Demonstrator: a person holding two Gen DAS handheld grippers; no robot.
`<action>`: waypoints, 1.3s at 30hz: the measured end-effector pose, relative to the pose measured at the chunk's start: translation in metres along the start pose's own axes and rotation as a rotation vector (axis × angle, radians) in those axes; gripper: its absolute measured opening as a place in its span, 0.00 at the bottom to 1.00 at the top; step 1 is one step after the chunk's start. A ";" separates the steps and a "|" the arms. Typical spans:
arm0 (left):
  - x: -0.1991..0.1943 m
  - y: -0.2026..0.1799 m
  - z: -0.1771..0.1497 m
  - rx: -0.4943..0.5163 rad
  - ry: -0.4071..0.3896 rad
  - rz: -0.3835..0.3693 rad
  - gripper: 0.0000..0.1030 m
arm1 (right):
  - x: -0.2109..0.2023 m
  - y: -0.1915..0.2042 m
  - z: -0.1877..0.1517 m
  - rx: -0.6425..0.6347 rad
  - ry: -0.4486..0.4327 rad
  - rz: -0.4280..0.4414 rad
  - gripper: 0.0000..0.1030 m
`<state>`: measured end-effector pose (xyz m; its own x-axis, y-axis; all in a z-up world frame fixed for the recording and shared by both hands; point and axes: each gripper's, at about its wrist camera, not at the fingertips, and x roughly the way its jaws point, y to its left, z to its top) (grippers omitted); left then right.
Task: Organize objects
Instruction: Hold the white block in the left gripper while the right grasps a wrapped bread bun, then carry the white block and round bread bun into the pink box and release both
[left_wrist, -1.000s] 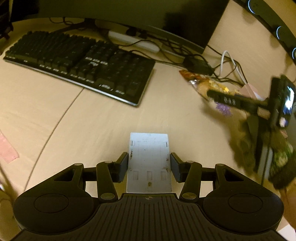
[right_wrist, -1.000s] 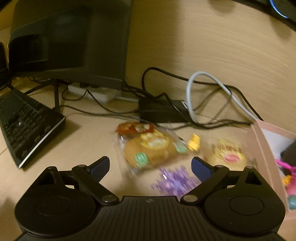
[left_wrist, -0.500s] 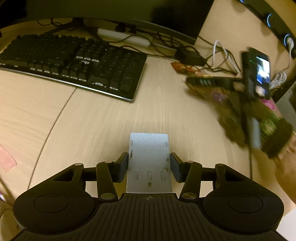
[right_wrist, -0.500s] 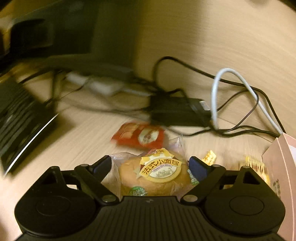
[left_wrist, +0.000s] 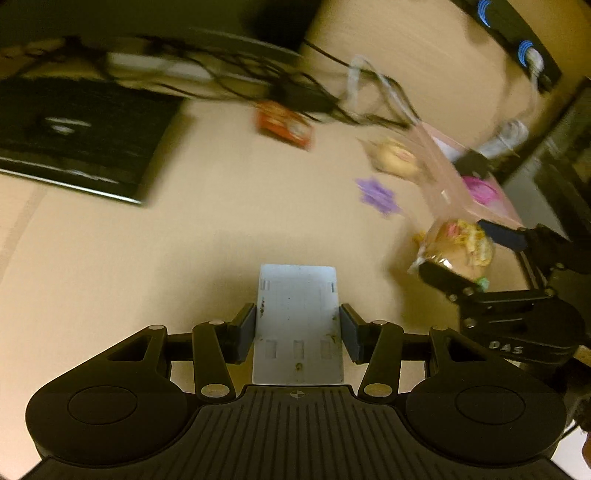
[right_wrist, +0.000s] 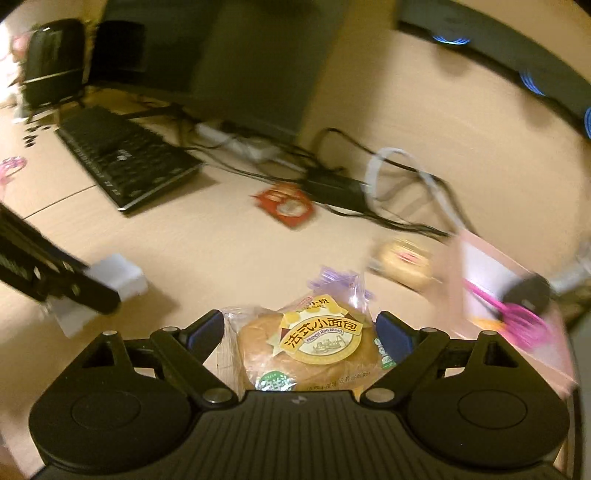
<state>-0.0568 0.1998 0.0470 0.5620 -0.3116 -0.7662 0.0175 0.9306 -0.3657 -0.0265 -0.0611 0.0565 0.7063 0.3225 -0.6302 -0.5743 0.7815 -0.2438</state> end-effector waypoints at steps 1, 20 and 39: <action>0.006 -0.009 -0.001 0.009 0.016 -0.018 0.51 | -0.009 -0.009 -0.004 0.013 0.003 -0.023 0.87; 0.070 -0.168 0.024 0.200 0.023 -0.170 0.51 | -0.079 -0.150 -0.102 0.319 0.060 -0.227 0.87; 0.197 -0.277 0.139 0.339 -0.152 -0.074 0.49 | -0.087 -0.176 -0.118 0.305 0.028 -0.167 0.87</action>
<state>0.1642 -0.0927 0.0704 0.6651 -0.3716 -0.6477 0.3208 0.9255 -0.2016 -0.0357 -0.2895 0.0672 0.7658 0.1651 -0.6215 -0.2989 0.9471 -0.1168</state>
